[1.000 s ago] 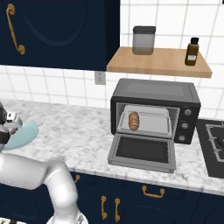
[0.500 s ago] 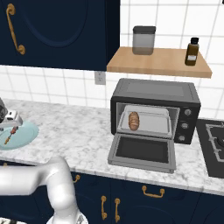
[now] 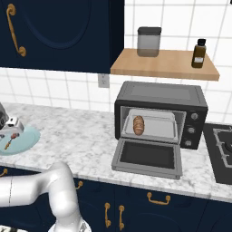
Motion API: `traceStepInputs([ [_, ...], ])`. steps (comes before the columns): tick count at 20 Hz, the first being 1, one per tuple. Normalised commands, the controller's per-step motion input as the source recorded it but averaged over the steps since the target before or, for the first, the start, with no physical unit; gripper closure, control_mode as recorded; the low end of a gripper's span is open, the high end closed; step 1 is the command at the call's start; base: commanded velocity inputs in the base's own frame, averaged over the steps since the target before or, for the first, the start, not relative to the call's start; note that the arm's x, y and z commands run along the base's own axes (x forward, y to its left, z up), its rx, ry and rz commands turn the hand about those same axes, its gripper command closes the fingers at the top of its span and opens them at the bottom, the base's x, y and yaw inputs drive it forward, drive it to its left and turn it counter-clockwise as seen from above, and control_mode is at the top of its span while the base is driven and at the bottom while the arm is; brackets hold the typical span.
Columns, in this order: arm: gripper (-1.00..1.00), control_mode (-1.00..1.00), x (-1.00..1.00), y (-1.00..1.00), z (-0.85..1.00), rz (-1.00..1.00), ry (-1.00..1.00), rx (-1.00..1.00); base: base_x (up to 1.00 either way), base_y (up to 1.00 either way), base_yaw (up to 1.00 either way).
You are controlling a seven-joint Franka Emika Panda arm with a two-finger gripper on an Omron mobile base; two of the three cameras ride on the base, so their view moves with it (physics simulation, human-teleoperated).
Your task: Pick up the kebab skewer and baguette bread, and place them inside the toaster oven. Close the toaster oven door and start by setting the timer.
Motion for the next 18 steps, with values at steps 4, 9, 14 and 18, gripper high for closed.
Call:
traceStepInputs([
  [4, -1.00, -1.00, 0.00, 0.00, -0.25, 0.00, 0.00, 0.00, 0.00, 0.00, 0.00],
  [9, -1.00, -1.00, 0.00, 0.00, -0.15, 0.00, 0.00, 0.00, 0.00, 0.00, 0.00],
  [14, 1.00, -1.00, 0.00, -0.02, -0.18, 0.00, 0.00, 0.00, 0.00, 0.00, 0.00],
  [18, 1.00, -1.00, -0.25, -0.32, -0.16, 0.00, 0.00, 0.00, 0.00, 0.00, 0.00],
])
